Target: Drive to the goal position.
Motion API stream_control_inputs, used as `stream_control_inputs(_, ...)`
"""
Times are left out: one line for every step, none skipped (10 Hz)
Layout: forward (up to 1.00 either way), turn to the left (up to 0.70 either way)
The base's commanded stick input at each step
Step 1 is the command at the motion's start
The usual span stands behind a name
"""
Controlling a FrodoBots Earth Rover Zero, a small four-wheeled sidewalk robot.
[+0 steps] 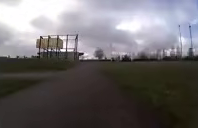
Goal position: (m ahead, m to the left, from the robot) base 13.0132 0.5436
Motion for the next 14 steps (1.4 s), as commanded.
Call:
stream_control_inputs(1.0, 0.0)
stream_control_inputs(1.0, 0.0)
stream_control_inputs(1.0, 0.0)
stream_control_inputs(1.0, 0.0)
stream_control_inputs(1.0, 0.0)
stream_control_inputs(1.0, 0.0)
stream_control_inputs(1.0, 0.0)
stream_control_inputs(1.0, 0.0)
stream_control_inputs(1.0, 0.0)
stream_control_inputs(1.0, 0.0)
stream_control_inputs(1.0, 0.0)
stream_control_inputs(1.0, 0.0)
stream_control_inputs(1.0, 0.0)
stream_control_inputs(1.0, 0.0)
